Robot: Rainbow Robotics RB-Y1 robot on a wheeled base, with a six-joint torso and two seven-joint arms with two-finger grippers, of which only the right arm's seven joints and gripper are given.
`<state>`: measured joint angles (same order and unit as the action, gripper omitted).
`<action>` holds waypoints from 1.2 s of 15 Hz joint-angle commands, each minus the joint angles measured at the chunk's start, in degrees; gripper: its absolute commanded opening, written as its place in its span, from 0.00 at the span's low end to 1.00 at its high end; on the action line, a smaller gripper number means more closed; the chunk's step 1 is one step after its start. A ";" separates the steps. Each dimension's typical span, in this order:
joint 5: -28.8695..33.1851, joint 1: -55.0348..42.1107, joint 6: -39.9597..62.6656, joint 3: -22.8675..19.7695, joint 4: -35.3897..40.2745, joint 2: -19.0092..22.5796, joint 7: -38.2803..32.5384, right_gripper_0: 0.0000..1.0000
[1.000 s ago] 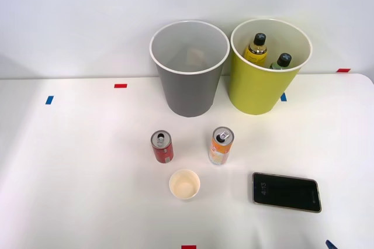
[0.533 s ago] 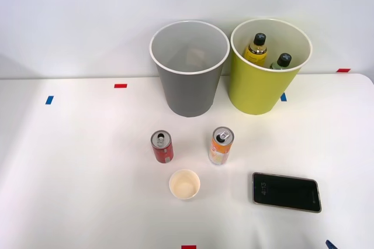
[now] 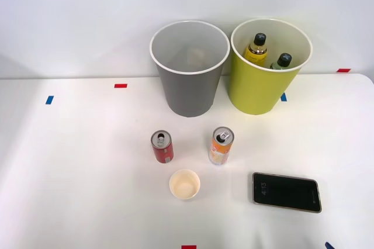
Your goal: Put cans in the gray bin, plastic bottles in the light green bin
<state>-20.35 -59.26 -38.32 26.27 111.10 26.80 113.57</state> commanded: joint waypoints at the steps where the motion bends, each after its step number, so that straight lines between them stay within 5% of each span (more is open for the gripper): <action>1: -0.31 0.28 -4.13 1.50 -0.44 -0.70 0.43 1.00; 5: -4.53 3.89 -4.04 2.65 1.23 1.06 1.13 1.00; 12: -19.47 18.39 -2.72 10.82 1.23 8.36 3.77 1.00; 18: -24.30 29.55 8.00 10.73 1.23 6.34 6.58 1.00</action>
<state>-43.41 -31.61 -32.34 36.93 112.31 33.59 119.69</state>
